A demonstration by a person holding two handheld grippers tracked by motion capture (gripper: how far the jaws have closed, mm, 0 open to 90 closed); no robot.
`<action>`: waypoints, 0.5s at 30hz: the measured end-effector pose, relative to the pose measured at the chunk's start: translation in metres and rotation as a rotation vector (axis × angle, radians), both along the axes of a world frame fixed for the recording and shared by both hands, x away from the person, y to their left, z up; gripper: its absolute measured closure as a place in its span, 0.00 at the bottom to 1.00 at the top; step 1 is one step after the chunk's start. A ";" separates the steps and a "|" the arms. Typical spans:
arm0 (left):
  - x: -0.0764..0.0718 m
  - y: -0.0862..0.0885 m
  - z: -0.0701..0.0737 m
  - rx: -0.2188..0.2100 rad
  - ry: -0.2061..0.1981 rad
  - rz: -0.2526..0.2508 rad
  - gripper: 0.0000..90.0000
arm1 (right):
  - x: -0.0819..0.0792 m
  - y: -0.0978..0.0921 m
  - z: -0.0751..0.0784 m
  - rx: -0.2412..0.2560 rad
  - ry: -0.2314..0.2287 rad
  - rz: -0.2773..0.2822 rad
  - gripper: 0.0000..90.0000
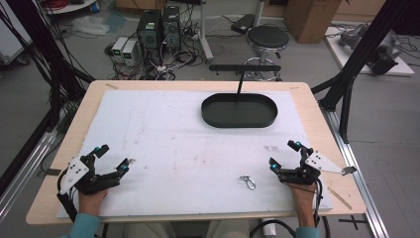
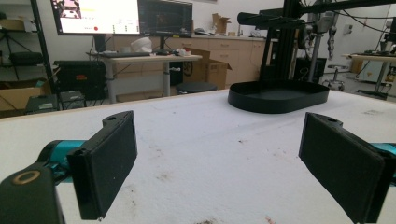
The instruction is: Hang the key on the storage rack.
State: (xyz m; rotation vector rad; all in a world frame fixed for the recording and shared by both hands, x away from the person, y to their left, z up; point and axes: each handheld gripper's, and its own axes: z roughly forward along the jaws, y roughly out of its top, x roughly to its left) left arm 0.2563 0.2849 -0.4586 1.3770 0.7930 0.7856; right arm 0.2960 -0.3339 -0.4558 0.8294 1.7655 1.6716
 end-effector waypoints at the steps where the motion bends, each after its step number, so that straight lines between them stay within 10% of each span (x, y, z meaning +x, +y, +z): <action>1: 0.000 0.000 0.000 0.005 0.000 0.000 0.13 | 0.000 0.000 0.000 0.009 0.005 0.001 0.02; 15: 0.000 0.000 0.000 -0.003 0.002 -0.002 0.13 | 0.001 -0.001 0.000 0.016 0.012 0.000 0.02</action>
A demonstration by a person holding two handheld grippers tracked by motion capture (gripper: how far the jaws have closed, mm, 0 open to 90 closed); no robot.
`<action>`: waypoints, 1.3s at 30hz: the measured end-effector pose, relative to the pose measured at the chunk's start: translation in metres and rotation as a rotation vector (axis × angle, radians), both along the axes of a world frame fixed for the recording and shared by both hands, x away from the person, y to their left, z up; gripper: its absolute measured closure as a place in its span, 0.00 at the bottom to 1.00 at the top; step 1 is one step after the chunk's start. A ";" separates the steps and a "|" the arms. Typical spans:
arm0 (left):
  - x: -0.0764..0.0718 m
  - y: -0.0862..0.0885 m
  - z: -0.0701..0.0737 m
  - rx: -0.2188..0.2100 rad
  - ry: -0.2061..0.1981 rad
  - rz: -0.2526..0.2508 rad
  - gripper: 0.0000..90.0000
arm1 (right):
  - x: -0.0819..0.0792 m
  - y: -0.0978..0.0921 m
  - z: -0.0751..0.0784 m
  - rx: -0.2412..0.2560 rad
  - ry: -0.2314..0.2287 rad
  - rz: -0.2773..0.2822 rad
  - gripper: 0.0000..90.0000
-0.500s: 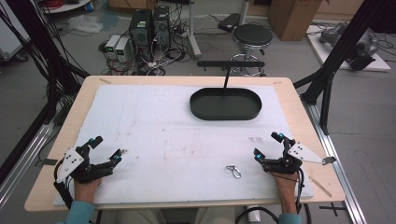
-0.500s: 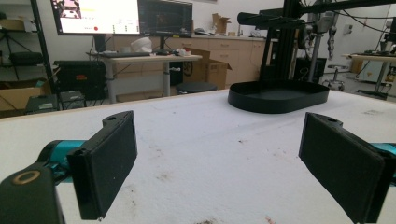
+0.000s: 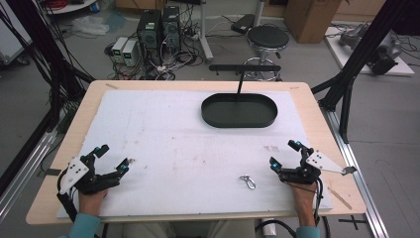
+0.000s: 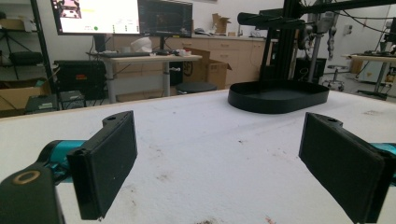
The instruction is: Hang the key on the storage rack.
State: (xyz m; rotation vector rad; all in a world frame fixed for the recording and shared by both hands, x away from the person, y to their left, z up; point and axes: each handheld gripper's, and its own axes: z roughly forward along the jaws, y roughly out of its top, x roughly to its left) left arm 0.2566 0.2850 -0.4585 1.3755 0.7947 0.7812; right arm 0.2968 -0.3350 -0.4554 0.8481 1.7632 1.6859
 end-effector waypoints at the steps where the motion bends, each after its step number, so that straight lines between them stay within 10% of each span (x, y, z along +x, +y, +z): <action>1: 0.000 0.000 0.000 0.001 0.000 -0.001 0.13 | 0.000 0.000 0.000 0.001 0.002 0.001 0.02; 13: 0.000 0.001 0.000 -0.001 0.002 -0.001 0.13 | 0.005 -0.009 0.013 0.016 0.033 0.041 0.02; 39: 0.000 0.000 0.000 0.001 -0.001 -0.001 0.13 | 0.012 0.021 0.074 -0.311 0.140 0.387 0.02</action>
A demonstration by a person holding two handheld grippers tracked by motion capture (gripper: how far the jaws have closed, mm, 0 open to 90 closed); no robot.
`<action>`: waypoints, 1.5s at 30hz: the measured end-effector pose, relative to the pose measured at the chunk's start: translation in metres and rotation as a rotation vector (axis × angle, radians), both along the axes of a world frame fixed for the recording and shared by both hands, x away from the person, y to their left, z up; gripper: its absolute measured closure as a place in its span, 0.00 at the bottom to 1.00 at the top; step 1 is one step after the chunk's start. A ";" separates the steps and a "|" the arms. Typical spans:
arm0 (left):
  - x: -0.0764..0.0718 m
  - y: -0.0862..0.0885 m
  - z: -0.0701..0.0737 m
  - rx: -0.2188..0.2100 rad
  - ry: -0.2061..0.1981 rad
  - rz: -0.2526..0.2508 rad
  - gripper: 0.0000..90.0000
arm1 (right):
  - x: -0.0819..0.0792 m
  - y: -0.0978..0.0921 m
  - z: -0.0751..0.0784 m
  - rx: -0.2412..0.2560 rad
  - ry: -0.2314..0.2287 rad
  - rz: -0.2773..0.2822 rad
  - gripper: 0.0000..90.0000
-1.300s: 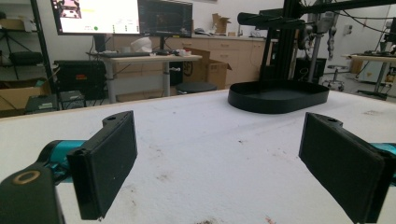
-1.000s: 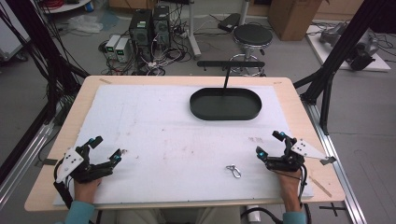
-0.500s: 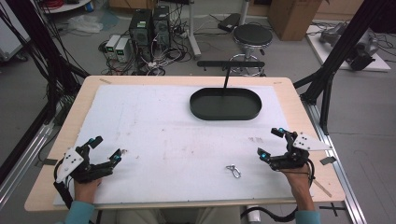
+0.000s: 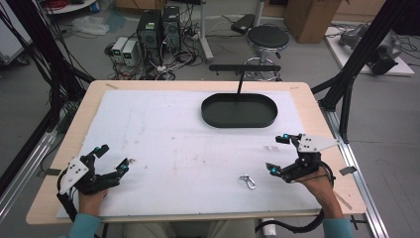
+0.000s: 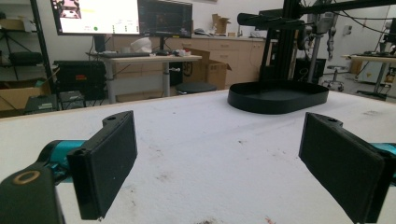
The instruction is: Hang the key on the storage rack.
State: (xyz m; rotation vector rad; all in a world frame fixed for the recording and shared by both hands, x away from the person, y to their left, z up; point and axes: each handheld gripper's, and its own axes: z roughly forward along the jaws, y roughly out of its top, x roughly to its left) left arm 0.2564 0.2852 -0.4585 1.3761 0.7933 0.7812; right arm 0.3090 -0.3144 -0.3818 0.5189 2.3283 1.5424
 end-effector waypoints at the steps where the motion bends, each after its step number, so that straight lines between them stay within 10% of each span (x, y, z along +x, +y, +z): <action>1: 0.000 0.000 0.000 0.000 0.000 0.000 0.13 | 0.000 0.003 0.001 -0.018 0.002 0.015 0.02; 25: 0.000 0.000 0.000 0.001 0.000 0.000 0.13 | 0.003 0.058 -0.011 -0.372 0.082 0.240 0.05; 45: 0.000 0.000 0.000 0.001 0.002 -0.002 0.13 | 0.006 0.079 -0.026 -0.527 0.141 0.310 0.28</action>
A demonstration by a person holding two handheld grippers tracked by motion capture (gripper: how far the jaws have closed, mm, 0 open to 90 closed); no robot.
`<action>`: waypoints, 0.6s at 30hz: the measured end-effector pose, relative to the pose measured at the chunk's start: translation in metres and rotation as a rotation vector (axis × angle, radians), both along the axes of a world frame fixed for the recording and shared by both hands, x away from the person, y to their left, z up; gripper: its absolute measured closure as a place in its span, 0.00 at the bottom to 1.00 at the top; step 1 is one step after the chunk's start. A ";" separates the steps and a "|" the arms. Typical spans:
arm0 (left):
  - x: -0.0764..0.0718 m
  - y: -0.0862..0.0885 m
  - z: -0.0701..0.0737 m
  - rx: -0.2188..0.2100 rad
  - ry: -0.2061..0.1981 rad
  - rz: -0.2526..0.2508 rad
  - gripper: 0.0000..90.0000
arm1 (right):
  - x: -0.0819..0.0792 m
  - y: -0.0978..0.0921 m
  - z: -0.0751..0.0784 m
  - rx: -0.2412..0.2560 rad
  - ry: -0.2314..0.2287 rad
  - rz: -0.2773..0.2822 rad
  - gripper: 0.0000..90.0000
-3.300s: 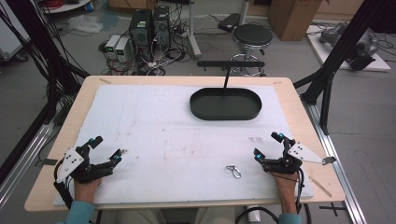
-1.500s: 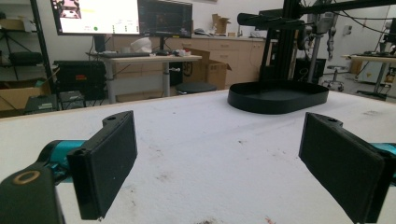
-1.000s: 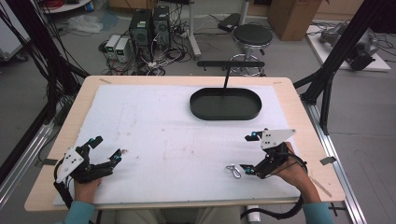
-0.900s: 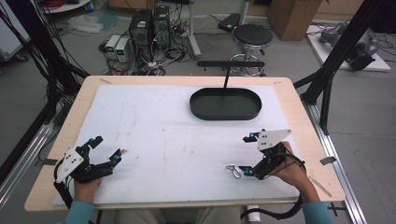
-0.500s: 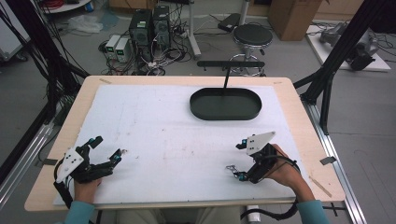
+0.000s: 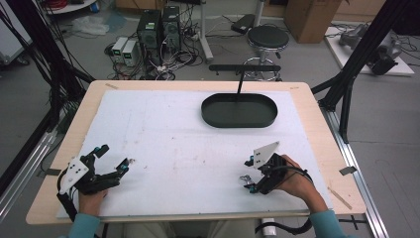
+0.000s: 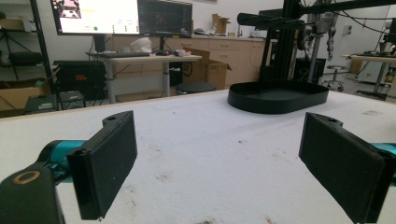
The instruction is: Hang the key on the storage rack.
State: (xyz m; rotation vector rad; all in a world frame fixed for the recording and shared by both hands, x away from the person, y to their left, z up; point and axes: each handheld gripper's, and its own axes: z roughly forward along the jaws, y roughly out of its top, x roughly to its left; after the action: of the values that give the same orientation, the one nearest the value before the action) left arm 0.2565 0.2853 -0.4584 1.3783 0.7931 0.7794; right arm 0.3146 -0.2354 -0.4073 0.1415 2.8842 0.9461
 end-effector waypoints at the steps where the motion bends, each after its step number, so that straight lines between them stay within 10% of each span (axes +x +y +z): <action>1: 0.000 0.000 0.000 -0.001 0.000 0.000 0.13 | 0.000 0.001 -0.001 -0.019 -0.005 0.007 0.32; 18: 0.000 0.000 0.000 -0.001 0.000 0.001 0.13 | 0.003 0.006 -0.007 -0.130 -0.004 0.049 0.65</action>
State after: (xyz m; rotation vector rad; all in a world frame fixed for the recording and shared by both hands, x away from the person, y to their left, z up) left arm 0.2566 0.2854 -0.4584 1.3773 0.7938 0.7793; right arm 0.3173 -0.2293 -0.4139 0.0580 2.9469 0.7620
